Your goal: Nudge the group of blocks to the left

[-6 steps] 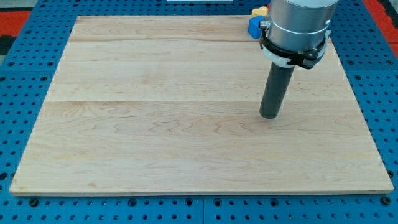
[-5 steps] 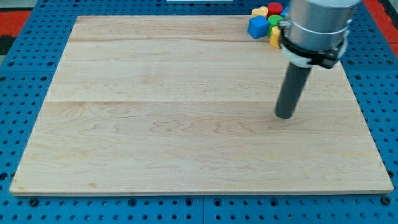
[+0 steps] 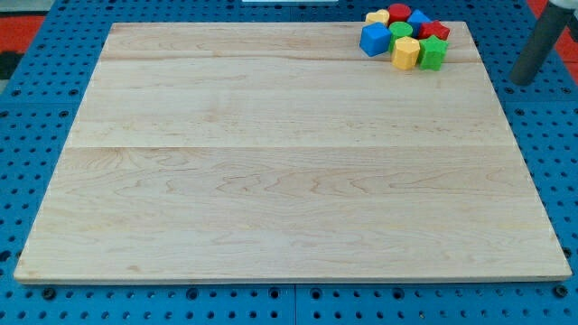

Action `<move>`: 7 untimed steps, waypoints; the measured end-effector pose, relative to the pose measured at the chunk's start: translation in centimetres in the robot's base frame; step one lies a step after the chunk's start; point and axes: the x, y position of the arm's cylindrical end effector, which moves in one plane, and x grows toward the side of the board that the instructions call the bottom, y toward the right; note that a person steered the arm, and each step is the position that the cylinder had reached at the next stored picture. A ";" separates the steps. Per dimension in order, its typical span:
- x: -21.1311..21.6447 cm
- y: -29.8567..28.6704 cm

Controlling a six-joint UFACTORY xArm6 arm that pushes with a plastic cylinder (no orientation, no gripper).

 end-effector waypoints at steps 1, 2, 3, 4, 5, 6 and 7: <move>-1.3 0.7; -2.7 0.6; -5.5 -1.6; -8.9 -2.9; -11.7 -4.4; -11.8 -6.3; -11.7 -11.3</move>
